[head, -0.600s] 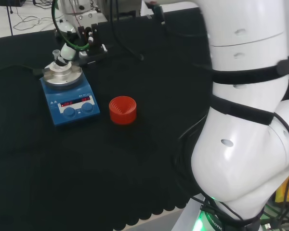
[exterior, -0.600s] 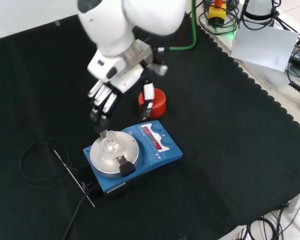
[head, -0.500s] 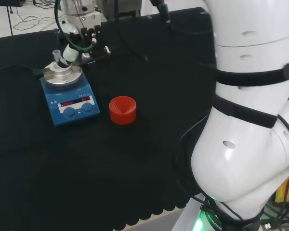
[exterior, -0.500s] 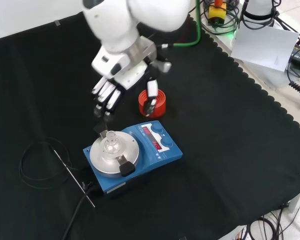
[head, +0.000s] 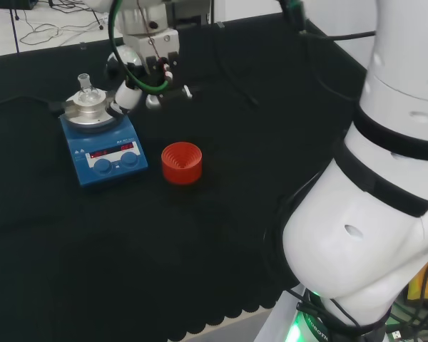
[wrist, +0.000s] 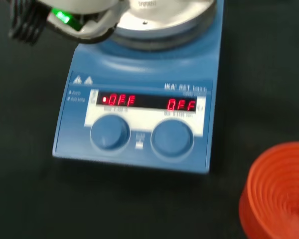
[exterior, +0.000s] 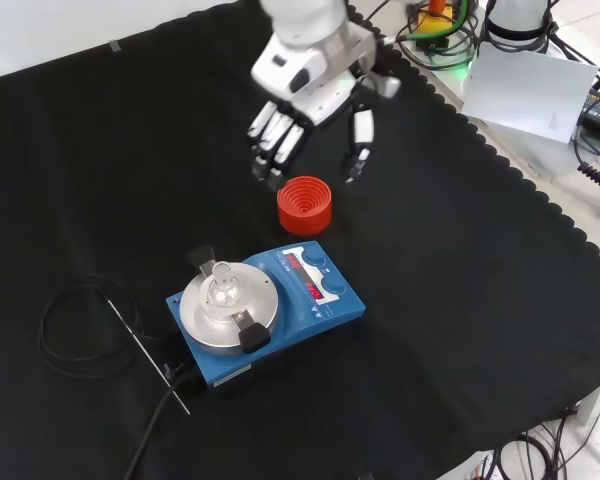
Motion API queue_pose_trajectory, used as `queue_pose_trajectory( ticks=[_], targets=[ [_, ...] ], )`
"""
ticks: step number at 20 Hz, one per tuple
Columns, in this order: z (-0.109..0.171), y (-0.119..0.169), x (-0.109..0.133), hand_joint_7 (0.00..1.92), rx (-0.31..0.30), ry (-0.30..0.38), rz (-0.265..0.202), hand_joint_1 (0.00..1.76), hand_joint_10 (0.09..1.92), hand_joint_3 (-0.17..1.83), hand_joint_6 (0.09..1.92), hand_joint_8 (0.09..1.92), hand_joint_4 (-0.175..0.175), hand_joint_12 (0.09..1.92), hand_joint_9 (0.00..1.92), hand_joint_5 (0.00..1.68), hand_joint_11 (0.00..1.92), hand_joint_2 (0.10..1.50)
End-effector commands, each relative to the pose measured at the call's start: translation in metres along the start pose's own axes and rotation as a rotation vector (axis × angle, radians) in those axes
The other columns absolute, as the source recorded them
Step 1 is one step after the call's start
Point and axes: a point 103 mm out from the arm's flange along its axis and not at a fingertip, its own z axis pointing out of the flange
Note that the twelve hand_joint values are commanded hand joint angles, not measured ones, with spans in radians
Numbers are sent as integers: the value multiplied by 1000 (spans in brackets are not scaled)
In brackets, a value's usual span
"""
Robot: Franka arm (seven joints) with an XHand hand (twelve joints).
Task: Turn on the heater.
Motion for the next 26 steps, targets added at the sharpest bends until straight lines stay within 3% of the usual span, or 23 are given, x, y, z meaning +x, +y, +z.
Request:
queue_pose_trajectory(
  ticks=[1,8,10,13,15,19,22,26],
  targets=[
    [20,-42,11,407,11,16,3,958,643,639,229,719,-39,1344,652,446,348,628],
    [46,-53,22,774,78,1,-11,1032,625,752,265,809,-43,1285,959,516,540,624],
    [50,-57,15,923,99,9,-9,1051,643,771,320,846,-51,1246,1090,553,647,633],
    [57,-53,18,1193,138,6,0,1117,814,763,464,1011,-106,991,1346,579,1113,676],
    [61,-48,25,1335,148,2,0,1161,1008,767,528,1170,-134,905,1471,582,1311,710],
    [64,-39,32,1497,199,1,-16,1292,1356,821,625,1460,-137,1122,1631,533,1322,756],
    [67,-33,34,1539,235,0,-27,1383,1459,894,732,1542,-115,1278,1663,429,1273,748],
    [74,-26,38,1563,290,-15,-38,1427,1511,959,774,1577,-97,1353,1676,335,1256,728]
  ],
)
